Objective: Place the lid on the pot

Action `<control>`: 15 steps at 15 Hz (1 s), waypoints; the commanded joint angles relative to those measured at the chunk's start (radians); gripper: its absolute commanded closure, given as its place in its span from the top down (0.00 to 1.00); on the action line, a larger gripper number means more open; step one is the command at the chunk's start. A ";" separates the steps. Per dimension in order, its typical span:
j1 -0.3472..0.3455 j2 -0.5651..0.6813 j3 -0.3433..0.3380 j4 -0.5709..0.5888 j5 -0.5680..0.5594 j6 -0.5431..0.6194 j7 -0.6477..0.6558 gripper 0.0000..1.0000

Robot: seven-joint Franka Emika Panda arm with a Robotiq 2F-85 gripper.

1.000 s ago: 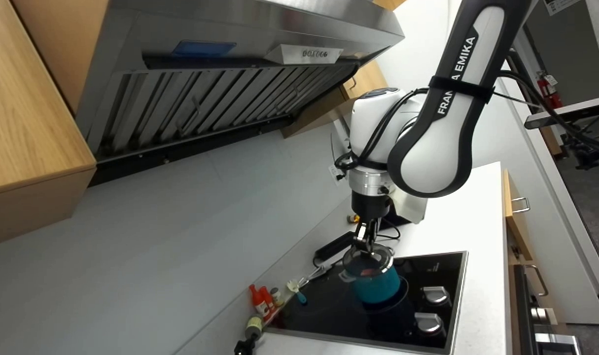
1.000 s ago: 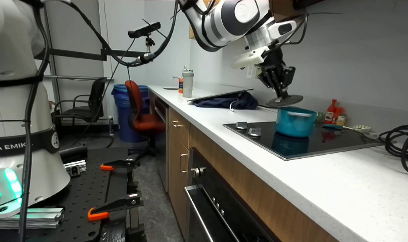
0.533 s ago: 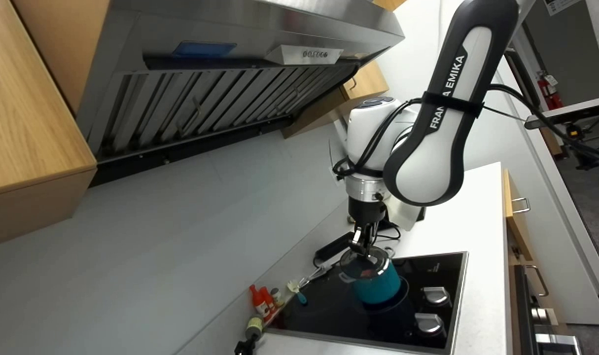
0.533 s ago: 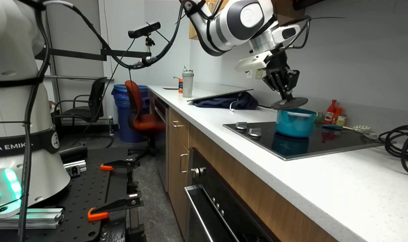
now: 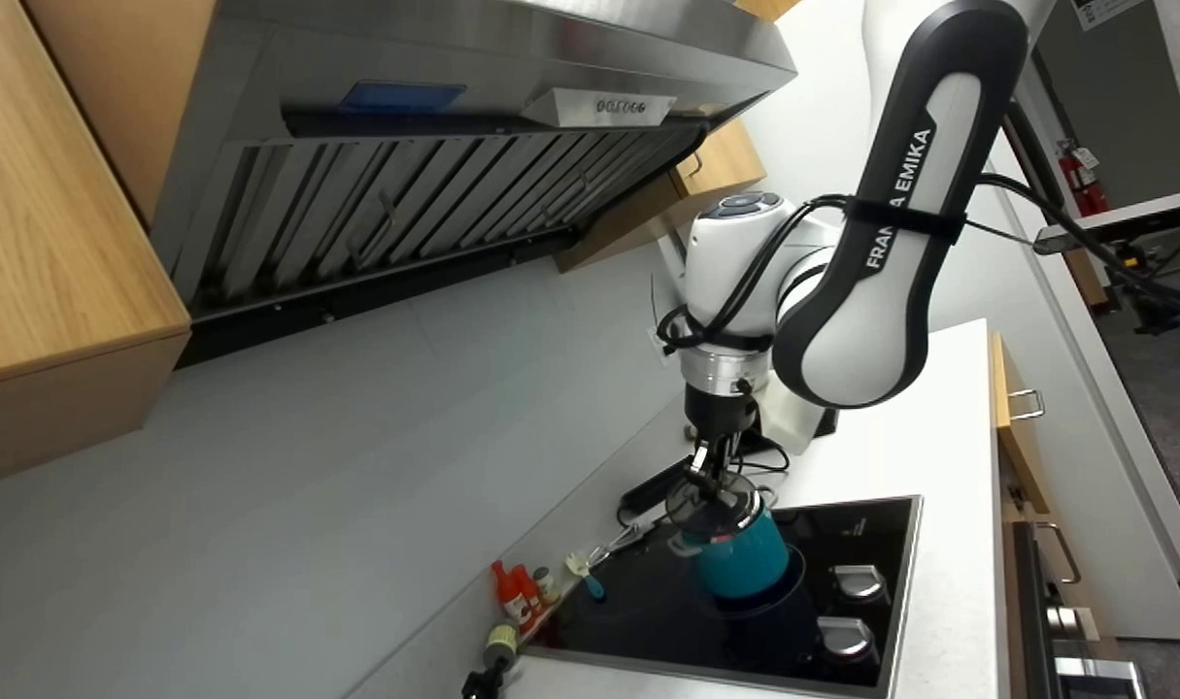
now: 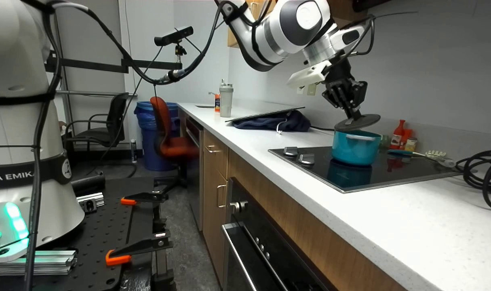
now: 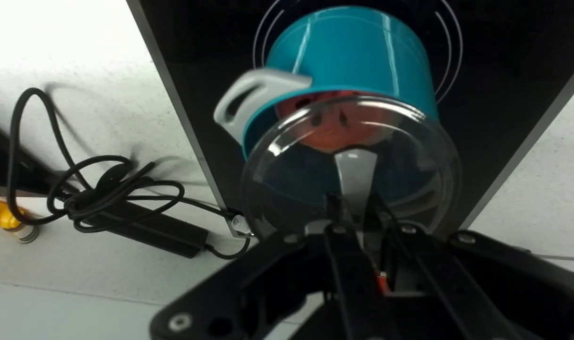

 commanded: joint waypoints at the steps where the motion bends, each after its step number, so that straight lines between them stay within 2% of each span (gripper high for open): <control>1: 0.059 0.010 -0.062 0.026 -0.064 0.018 0.082 0.04; 6: 0.090 0.017 -0.091 0.034 -0.067 0.010 0.100 0.04; 15: 0.088 0.035 -0.085 0.038 -0.044 0.002 0.100 0.04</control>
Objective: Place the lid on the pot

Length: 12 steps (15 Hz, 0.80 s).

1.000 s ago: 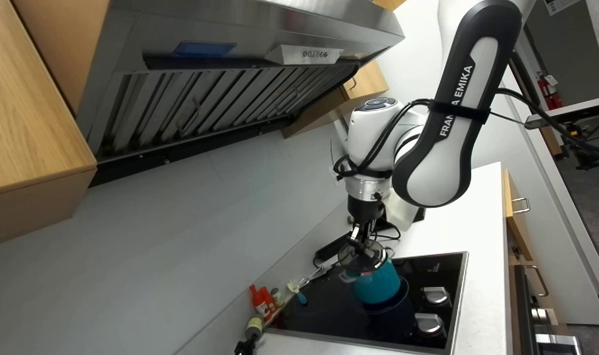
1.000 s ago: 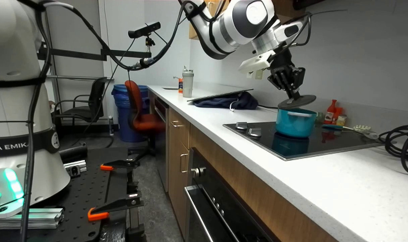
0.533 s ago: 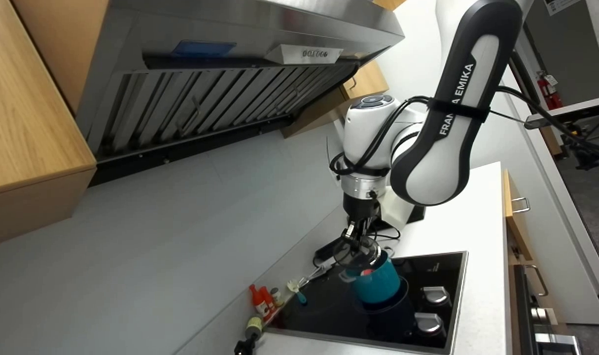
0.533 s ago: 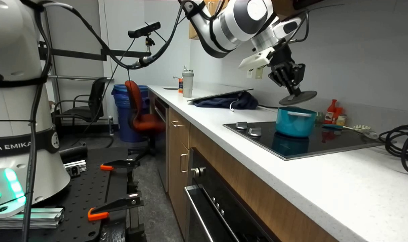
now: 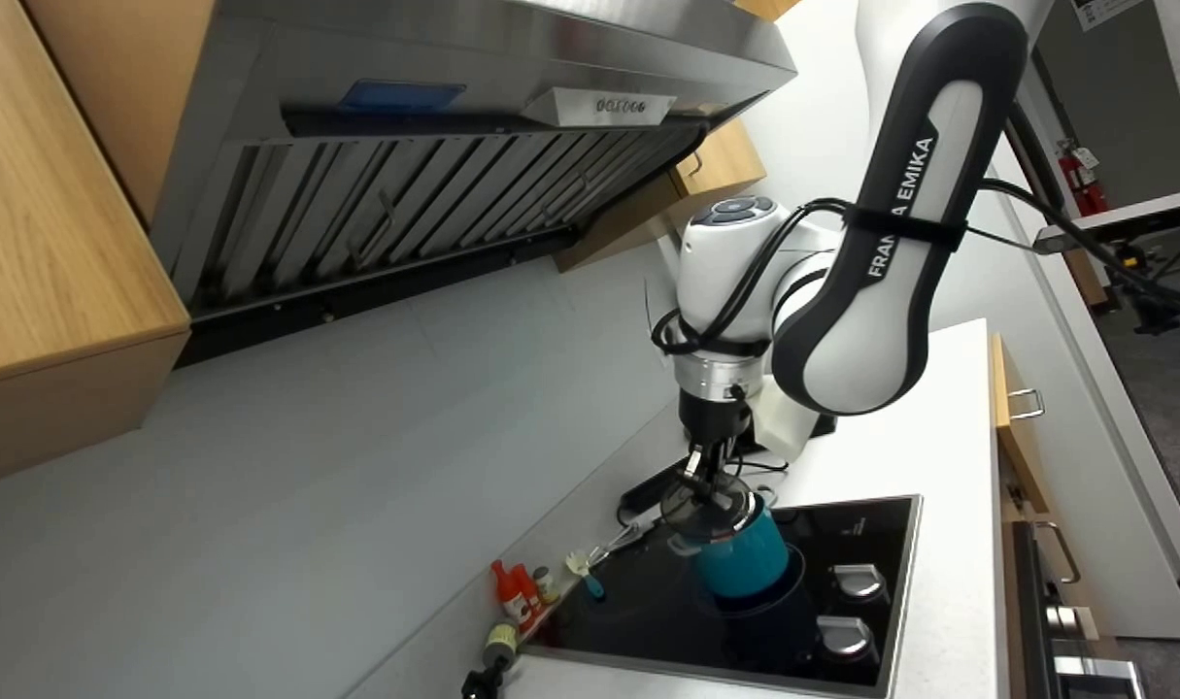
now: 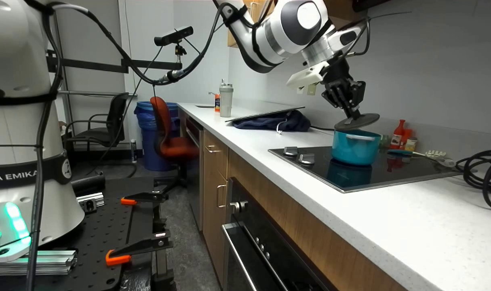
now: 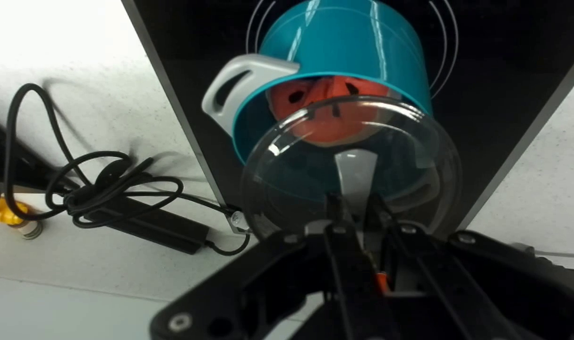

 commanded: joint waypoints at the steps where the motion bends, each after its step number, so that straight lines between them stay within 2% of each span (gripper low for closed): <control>1: 0.016 0.023 -0.023 0.025 -0.010 0.004 0.041 0.04; 6: 0.012 0.030 -0.034 0.027 -0.006 0.002 0.045 0.04; 8: 0.013 0.032 -0.038 0.027 -0.007 0.002 0.045 0.40; 12: 0.016 0.037 -0.041 0.025 -0.011 -0.002 0.042 0.69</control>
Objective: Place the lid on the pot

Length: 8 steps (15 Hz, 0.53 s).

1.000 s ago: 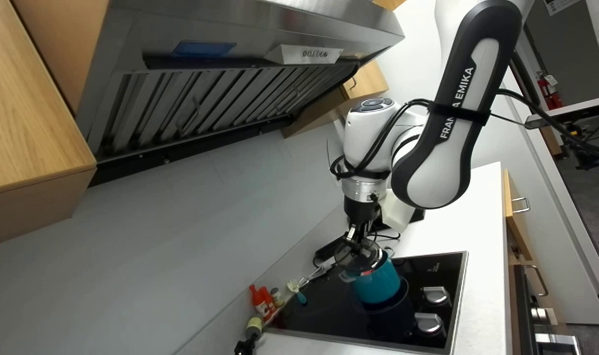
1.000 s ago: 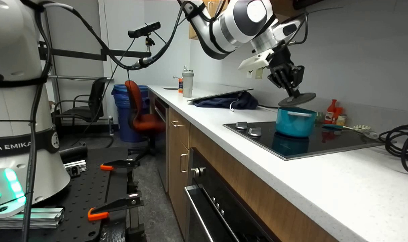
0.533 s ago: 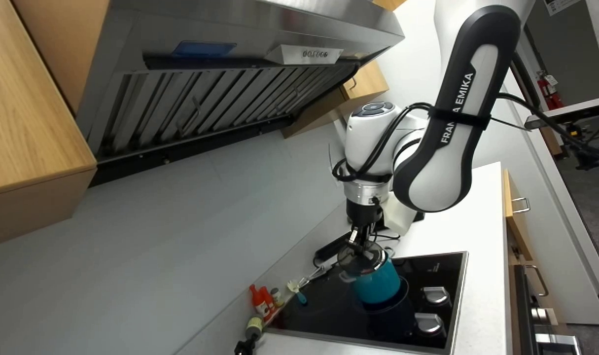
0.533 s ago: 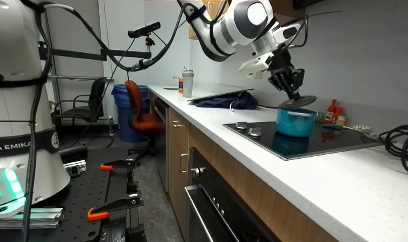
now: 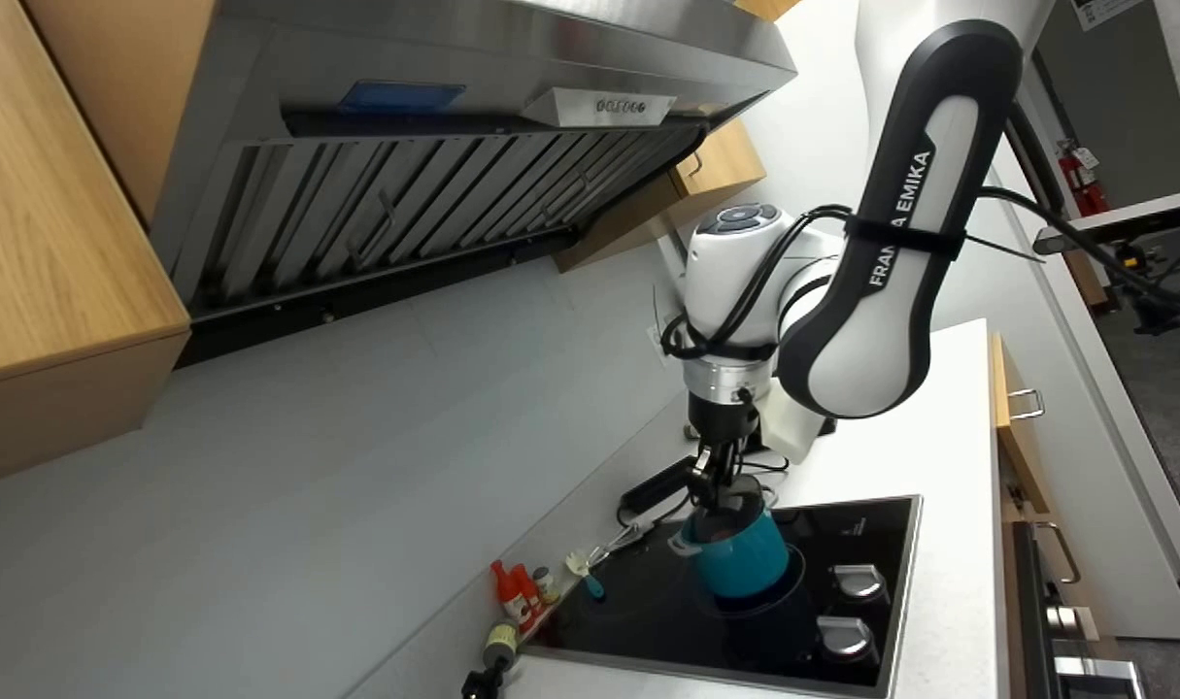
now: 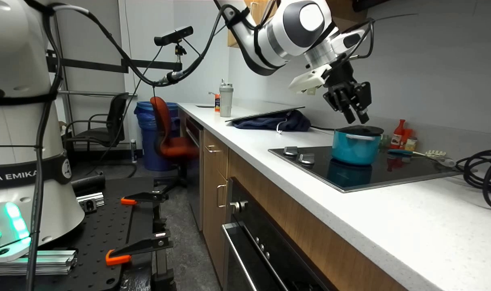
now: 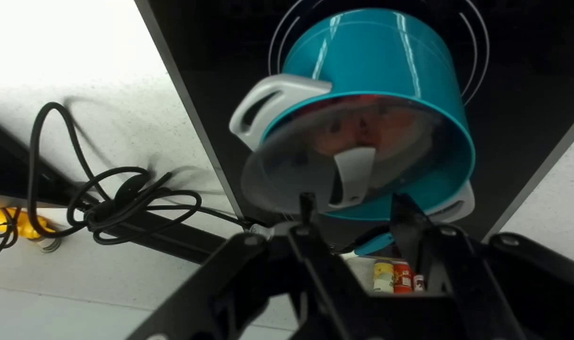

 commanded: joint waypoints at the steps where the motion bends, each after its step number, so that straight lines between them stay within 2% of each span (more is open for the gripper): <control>1: 0.016 0.021 -0.018 0.023 -0.011 -0.002 0.027 0.78; 4: 0.017 0.023 -0.017 0.021 -0.010 -0.004 0.027 0.99; 8: 0.028 0.011 -0.025 0.014 -0.021 -0.002 0.033 1.00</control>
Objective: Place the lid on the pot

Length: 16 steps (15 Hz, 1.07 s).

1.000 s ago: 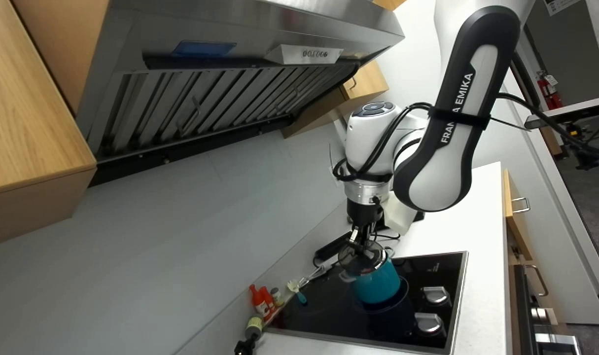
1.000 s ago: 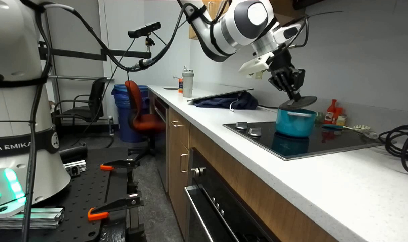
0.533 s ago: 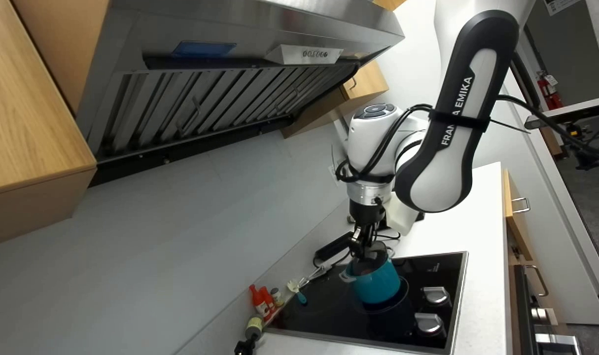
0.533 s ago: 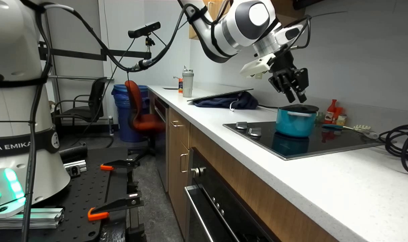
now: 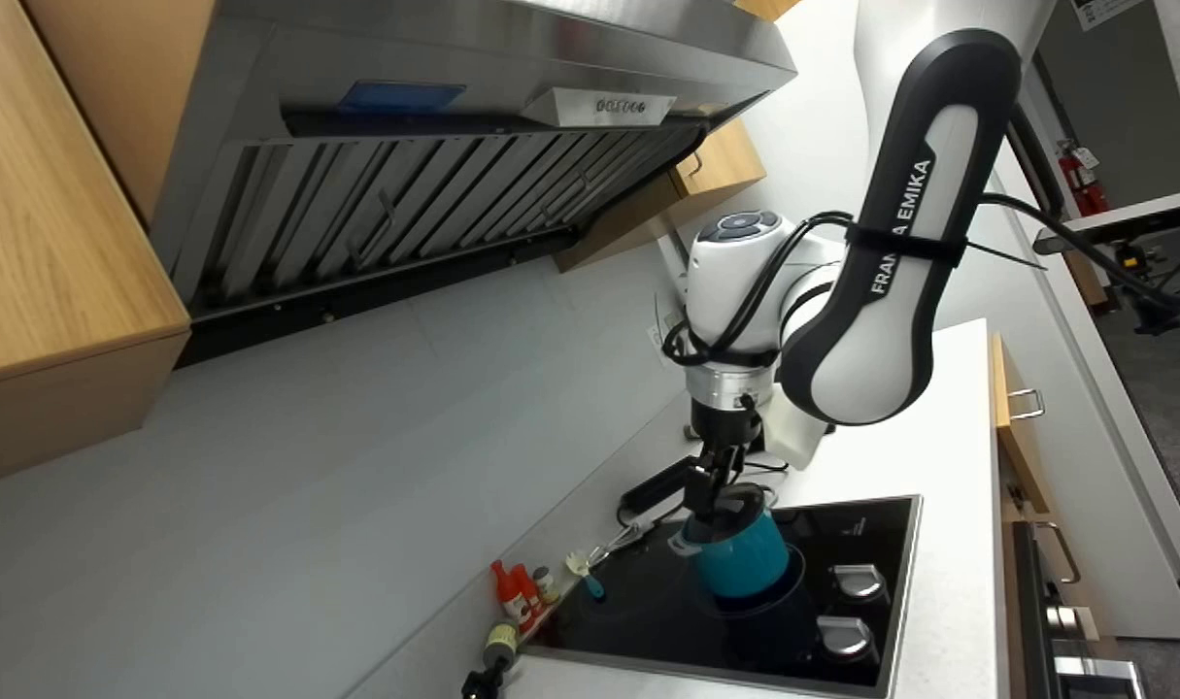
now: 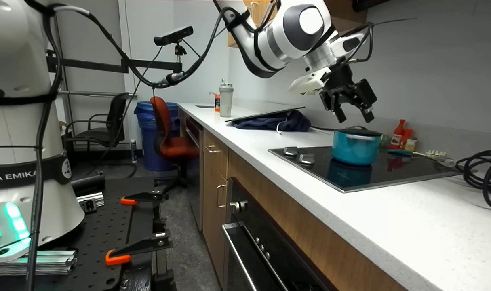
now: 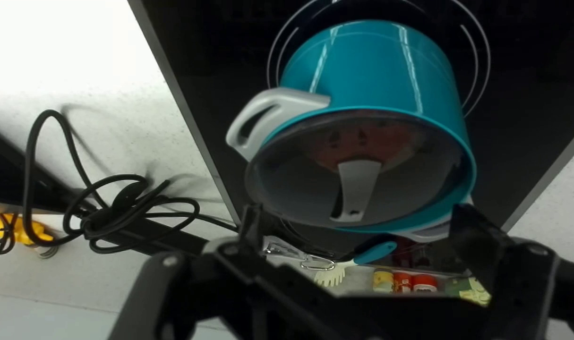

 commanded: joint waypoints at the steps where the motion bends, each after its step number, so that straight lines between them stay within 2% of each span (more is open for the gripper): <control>1: 0.032 -0.004 -0.029 0.012 -0.025 0.000 0.036 1.00; 7: 0.057 -0.040 -0.046 -0.032 -0.029 -0.008 0.042 1.00; 11: 0.103 -0.079 -0.088 -0.086 -0.058 0.004 0.061 1.00; 16: 0.207 -0.158 -0.190 -0.161 -0.202 0.002 0.170 1.00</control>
